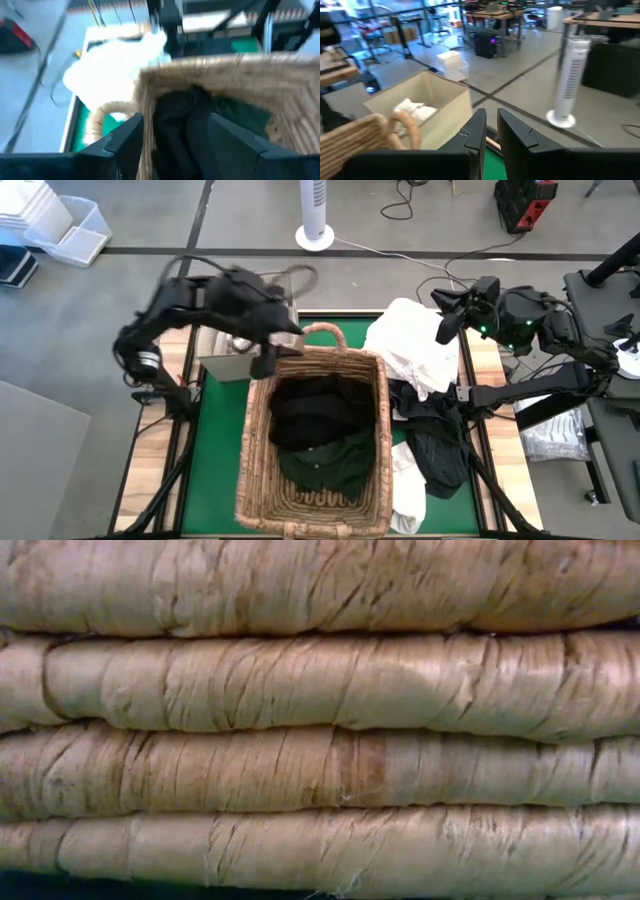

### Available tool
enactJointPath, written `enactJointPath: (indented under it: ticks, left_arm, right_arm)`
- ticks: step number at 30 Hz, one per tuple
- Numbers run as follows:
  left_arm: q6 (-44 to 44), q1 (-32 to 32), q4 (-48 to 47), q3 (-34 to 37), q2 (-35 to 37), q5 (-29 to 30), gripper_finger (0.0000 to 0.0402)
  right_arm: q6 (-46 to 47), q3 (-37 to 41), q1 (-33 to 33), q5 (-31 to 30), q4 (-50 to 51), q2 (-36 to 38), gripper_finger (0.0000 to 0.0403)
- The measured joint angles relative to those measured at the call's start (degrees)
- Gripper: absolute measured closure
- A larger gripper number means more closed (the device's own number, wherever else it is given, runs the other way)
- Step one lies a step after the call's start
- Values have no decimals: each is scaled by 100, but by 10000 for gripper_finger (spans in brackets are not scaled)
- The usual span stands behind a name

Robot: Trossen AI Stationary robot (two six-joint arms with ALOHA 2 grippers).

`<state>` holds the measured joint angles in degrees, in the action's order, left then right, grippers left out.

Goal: Pick & Place Cloths
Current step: Put the white shirt into the gray laundry organizer

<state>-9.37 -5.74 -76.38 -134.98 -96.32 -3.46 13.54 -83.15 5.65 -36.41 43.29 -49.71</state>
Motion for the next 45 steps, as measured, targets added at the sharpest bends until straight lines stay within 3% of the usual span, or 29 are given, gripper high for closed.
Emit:
enactJointPath:
  ticks: [12,20,26,31,36,45]
  left_arm:
    - [412,4,350,11,857,132,206]
    - [548,18,544,11,1231,210,206]
    - [577,102,596,30,1440,304,206]
    - [572,223,642,225,1495,304,206]
    - [561,417,1293,1016,1762,298,206]
    - [666,557,3535,3488,2980,290,206]
  right_arm:
    - [19,0,-4,1618,14,-109,365]
    - [215,0,-13,2374,957,-401,364]
    - [550,0,-13,2455,2004,-448,364]
    - [629,0,-13,2450,2113,-415,365]
    - [612,0,-11,2384,2115,-409,365]
    - [603,0,-11,2296,2115,-409,364]
